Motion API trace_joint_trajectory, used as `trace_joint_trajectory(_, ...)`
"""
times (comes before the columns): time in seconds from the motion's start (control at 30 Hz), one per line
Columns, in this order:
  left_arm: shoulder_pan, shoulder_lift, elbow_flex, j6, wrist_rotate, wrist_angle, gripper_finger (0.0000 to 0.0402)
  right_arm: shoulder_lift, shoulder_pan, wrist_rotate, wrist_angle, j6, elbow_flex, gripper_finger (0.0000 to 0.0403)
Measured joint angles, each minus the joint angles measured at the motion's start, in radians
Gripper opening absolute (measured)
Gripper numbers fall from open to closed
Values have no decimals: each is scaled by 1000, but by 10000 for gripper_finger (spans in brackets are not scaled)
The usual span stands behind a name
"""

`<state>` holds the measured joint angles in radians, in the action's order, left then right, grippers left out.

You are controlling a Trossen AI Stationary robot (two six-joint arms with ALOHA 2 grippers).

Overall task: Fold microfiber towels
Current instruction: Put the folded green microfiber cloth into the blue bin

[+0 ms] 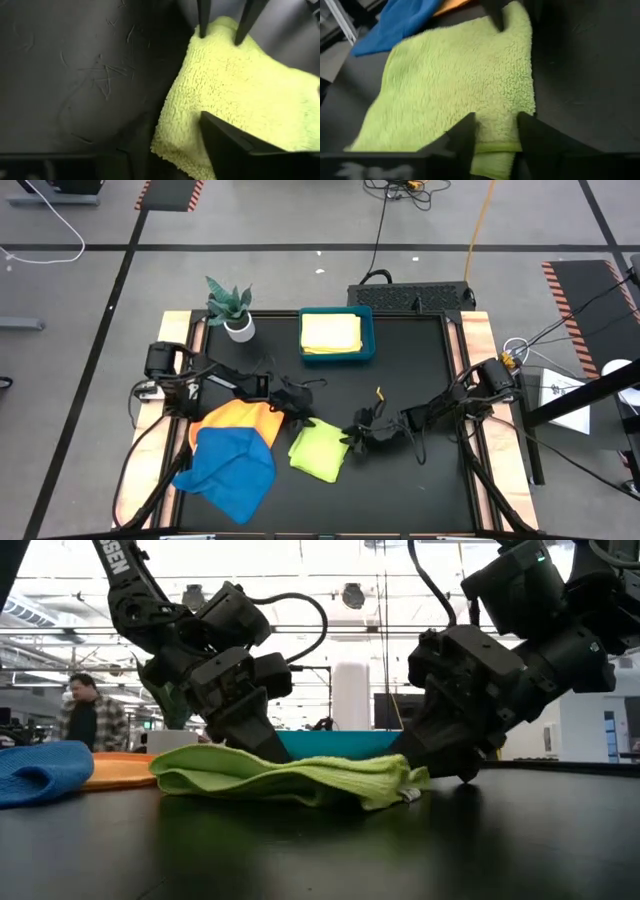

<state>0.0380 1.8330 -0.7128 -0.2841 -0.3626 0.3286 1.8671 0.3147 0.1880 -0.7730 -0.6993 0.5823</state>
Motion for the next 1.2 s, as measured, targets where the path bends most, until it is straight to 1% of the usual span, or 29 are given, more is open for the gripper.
trace_joint_trajectory(0.07,-5,0,0,45,2,0,121,0,0,-7,3,22,0,102)
trace_joint_trajectory(0.17,-2,3,0,82,-9,8,32,-1,1,-15,4,55,0,30)
trace_joint_trajectory(0.2,4,5,1,74,-26,18,18,-7,1,-22,9,68,0,15)
trace_joint_trajectory(0.33,17,-20,6,66,-46,84,13,-63,-5,-61,34,104,-4,5)
trace_joint_trajectory(0.43,27,-77,-9,86,-10,132,6,-169,-24,-66,110,171,-4,3)
trace_joint_trajectory(0.5,32,-127,-20,109,49,134,6,-248,-44,-42,201,198,-3,2)
trace_joint_trajectory(0.57,31,-186,-25,137,118,132,5,-326,-55,5,288,222,-5,2)
trace_joint_trajectory(0.7,36,-302,-25,217,267,139,5,-485,-100,110,378,328,-2,1)
trace_joint_trajectory(0.8,58,-359,-26,254,380,140,4,-578,-173,174,414,412,-2,1)
trace_joint_trajectory(0.93,143,-365,-26,279,430,135,4,-638,-336,189,412,526,-2,1)
trace_joint_trajectory(1.0,204,-330,-27,253,432,164,3,-644,-442,164,401,559,0,1)
trace_joint_trajectory(1.1,300,-288,-29,201,395,214,4,-629,-605,26,374,574,1,0)
trace_joint_trajectory(1.2,387,-229,-32,170,330,288,3,-583,-745,-102,303,580,4,0)
